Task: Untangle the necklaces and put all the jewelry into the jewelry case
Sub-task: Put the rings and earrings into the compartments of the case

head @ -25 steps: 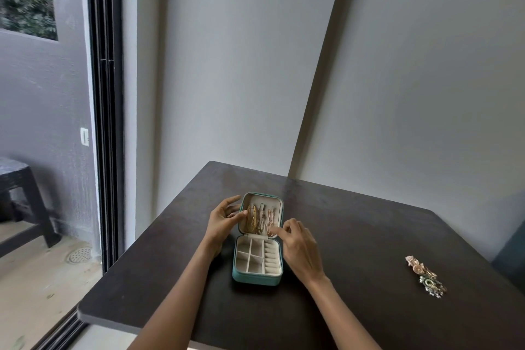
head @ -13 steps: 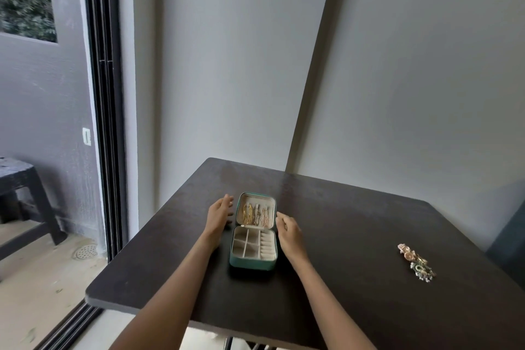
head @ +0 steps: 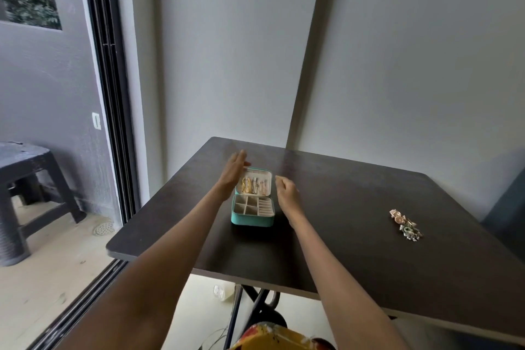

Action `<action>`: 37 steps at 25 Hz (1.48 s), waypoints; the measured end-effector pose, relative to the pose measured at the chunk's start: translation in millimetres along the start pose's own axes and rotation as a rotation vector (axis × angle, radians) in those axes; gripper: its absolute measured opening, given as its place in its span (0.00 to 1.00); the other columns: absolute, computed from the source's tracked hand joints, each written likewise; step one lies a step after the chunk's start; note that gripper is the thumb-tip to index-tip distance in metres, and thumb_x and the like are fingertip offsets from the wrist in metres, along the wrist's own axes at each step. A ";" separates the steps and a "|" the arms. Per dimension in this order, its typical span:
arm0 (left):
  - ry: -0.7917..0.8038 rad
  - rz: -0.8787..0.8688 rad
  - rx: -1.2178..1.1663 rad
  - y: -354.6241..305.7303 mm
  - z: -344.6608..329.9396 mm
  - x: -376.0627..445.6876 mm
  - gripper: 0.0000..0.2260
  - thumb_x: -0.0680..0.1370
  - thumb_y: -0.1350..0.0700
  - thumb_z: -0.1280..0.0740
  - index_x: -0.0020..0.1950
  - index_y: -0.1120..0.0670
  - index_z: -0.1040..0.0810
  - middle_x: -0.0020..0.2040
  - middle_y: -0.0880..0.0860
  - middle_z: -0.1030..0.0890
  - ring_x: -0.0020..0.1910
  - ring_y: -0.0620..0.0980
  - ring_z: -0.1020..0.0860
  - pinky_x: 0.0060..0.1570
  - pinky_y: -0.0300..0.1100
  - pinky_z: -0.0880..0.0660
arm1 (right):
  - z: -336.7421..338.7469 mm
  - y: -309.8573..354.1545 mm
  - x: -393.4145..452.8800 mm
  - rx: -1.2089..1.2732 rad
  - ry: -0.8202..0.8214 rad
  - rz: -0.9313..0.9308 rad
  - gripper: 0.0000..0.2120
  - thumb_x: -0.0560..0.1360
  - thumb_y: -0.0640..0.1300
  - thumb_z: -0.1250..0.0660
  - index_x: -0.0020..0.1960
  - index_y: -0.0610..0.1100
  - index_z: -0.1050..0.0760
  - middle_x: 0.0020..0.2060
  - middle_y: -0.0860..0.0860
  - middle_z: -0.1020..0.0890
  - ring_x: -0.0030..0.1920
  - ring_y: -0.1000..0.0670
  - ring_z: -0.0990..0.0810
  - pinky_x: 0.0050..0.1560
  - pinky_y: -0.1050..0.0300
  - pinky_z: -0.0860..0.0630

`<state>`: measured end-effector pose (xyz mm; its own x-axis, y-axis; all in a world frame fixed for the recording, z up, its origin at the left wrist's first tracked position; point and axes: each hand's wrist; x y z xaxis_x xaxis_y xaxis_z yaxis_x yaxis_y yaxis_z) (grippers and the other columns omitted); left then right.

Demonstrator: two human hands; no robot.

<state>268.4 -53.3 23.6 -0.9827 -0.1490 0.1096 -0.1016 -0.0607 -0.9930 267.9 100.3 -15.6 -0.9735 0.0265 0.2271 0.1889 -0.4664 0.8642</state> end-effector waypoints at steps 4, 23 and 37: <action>0.195 -0.105 0.219 -19.8 -71.4 0.6 0.12 0.80 0.58 0.41 0.61 0.62 0.27 0.51 0.57 0.23 0.48 0.51 0.25 0.40 0.35 0.29 | 31.2 -7.8 -2.0 -0.060 -0.091 0.016 0.14 0.81 0.46 0.42 0.60 0.41 0.24 0.58 0.43 0.21 0.57 0.45 0.23 0.50 0.60 0.32; 0.389 -0.096 0.519 36.1 -360.0 -15.4 0.20 0.77 0.64 0.41 0.70 0.56 0.31 0.65 0.58 0.31 0.62 0.57 0.27 0.63 0.46 0.31 | 280.1 -143.7 -4.3 -0.741 -0.262 -0.197 0.11 0.75 0.53 0.33 0.54 0.53 0.19 0.53 0.49 0.23 0.59 0.47 0.27 0.56 0.53 0.29; 0.482 -0.215 0.707 31.9 -367.1 21.6 0.08 0.73 0.64 0.37 0.48 0.57 0.20 0.51 0.56 0.19 0.51 0.56 0.21 0.49 0.46 0.24 | 272.1 -153.9 2.2 -0.778 -0.272 -0.158 0.12 0.73 0.58 0.35 0.51 0.53 0.21 0.49 0.52 0.22 0.56 0.48 0.27 0.52 0.53 0.32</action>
<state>187.2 303.9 -22.0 -0.9279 0.3588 0.1014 -0.3290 -0.6598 -0.6756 271.7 412.7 -25.9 -0.8970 0.3091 0.3159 -0.1873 -0.9133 0.3617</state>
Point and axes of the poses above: each hand's wrist, its own x-axis towards the middle knuckle, its own z-axis out of the back of the hand, y = z × x
